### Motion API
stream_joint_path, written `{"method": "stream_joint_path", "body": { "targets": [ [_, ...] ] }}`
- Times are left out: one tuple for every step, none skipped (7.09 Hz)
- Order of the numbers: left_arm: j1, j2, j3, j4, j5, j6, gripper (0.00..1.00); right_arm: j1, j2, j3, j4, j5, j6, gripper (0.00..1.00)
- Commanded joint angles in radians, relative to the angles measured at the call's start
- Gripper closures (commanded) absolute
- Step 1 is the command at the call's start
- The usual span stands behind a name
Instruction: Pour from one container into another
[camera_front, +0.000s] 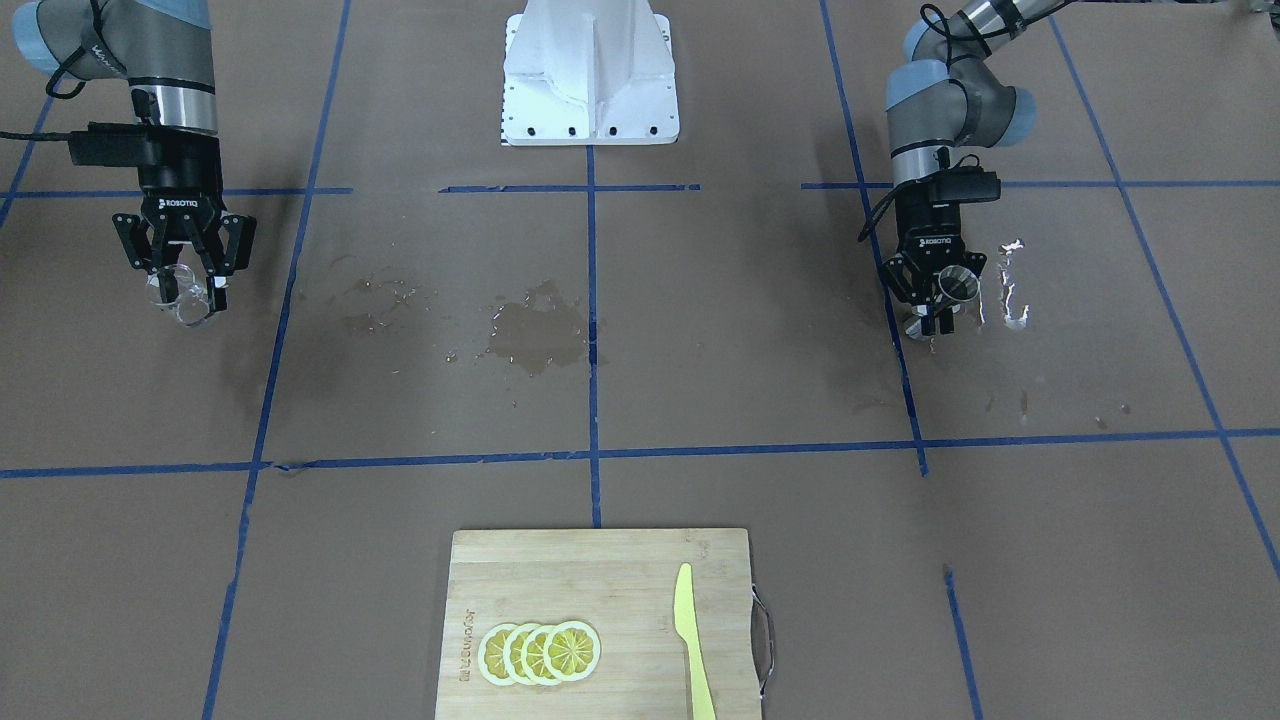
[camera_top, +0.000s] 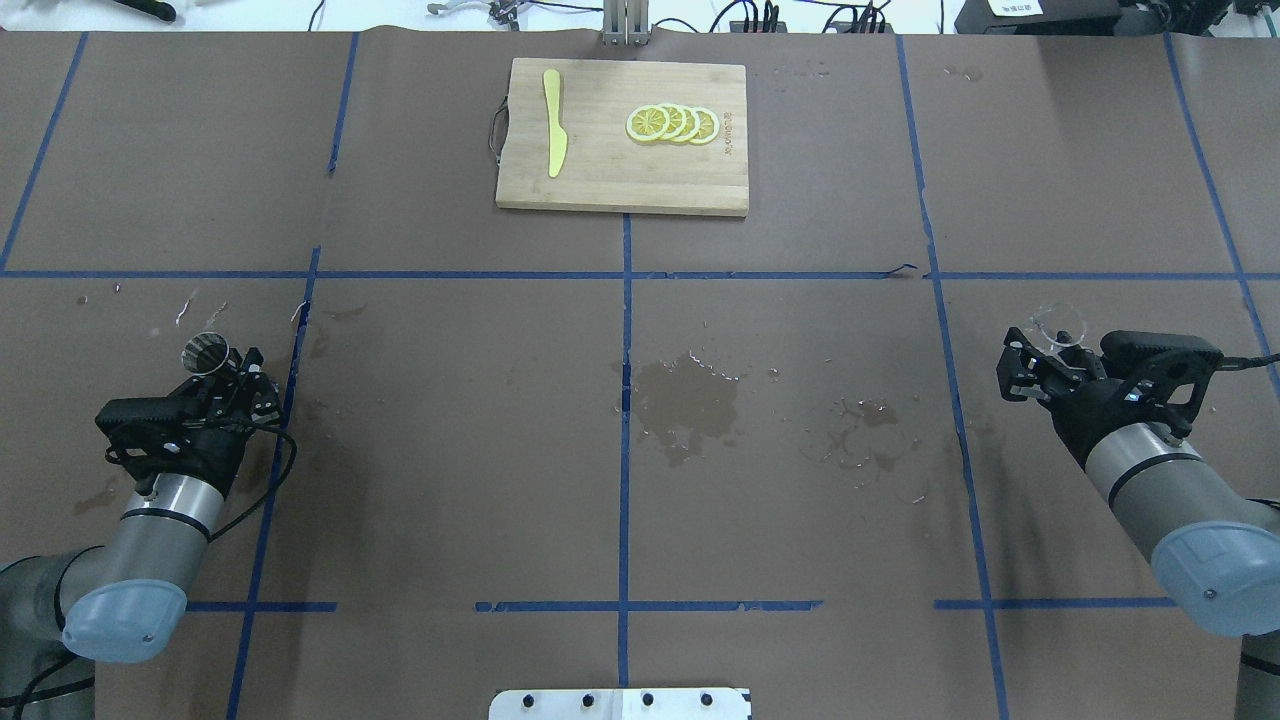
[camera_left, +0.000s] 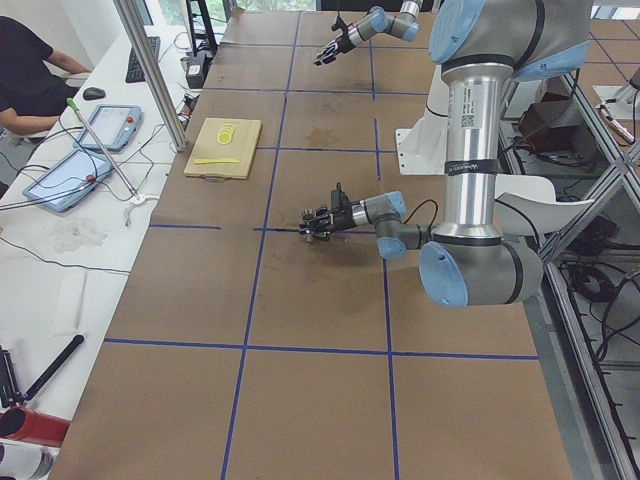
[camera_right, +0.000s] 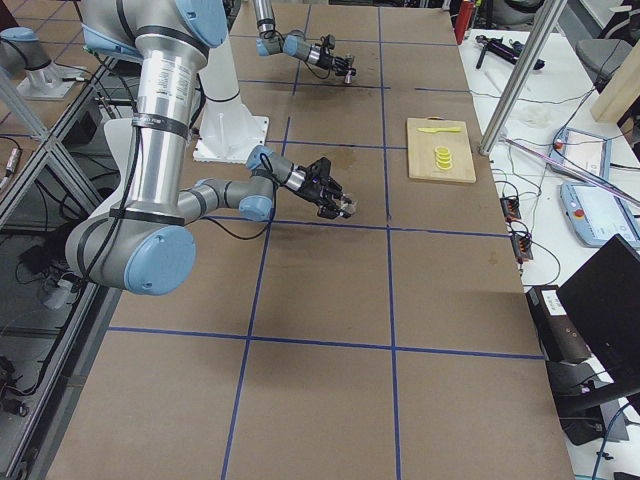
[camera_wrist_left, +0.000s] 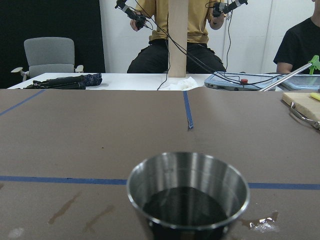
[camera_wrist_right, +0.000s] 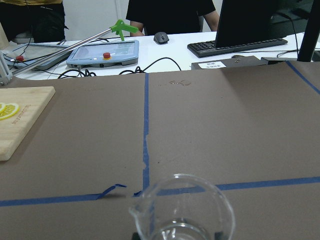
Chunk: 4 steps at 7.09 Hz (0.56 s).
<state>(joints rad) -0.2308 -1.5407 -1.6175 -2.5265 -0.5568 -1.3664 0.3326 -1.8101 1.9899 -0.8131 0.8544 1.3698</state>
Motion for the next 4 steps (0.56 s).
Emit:
{"method": "stream_joint_path", "body": {
  "targets": [
    [0.001,0.001,0.004,0.000,0.000,0.001,0.63,-0.020,0.000,-0.022,0.005,-0.037,0.000,1.00],
    [0.001,0.001,0.004,0.000,-0.002,0.003,0.59,-0.024,0.000,-0.022,0.005,-0.044,0.000,1.00],
    [0.001,-0.001,0.004,0.000,-0.002,0.004,0.50,-0.030,0.000,-0.031,0.006,-0.055,0.000,1.00],
    [0.001,0.001,0.002,0.000,-0.003,0.012,0.14,-0.032,0.000,-0.031,0.006,-0.058,0.000,1.00]
  ]
}}
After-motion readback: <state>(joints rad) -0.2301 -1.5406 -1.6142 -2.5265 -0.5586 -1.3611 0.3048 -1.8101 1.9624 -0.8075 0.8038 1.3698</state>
